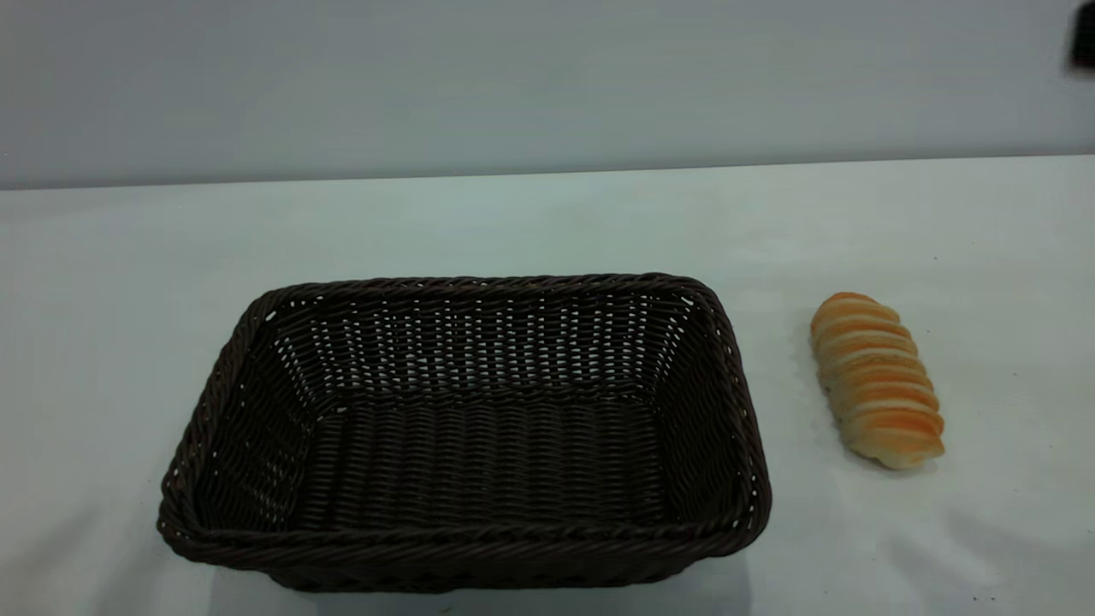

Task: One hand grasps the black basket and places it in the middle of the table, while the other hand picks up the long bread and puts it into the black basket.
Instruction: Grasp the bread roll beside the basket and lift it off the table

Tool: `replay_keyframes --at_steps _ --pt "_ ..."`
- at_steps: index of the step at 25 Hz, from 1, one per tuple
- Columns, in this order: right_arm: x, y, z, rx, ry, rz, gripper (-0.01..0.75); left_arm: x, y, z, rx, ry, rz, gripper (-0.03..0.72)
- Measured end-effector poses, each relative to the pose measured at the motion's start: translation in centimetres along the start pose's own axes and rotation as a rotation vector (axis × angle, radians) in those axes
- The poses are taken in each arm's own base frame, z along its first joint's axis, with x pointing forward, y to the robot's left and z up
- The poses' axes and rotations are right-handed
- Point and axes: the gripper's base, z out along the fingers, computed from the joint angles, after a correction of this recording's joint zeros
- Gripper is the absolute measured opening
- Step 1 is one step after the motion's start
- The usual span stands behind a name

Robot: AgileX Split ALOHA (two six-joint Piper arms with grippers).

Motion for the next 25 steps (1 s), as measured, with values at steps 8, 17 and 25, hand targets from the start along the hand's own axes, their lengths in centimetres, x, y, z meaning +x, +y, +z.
replay_keyframes --at_steps 8,17,25 --pt "1.3 -4.6 6.7 0.073 0.24 0.043 0.474 0.1 0.2 -4.8 0.033 -0.104 -0.002 0.586" --pt "0.6 -4.7 11.8 0.148 0.376 -0.242 0.464 0.6 0.3 -6.3 0.036 -0.092 0.024 0.586" --pt "0.8 -6.6 14.8 0.221 0.439 -0.331 0.464 0.9 -0.1 -7.2 0.092 -0.1 0.066 0.586"
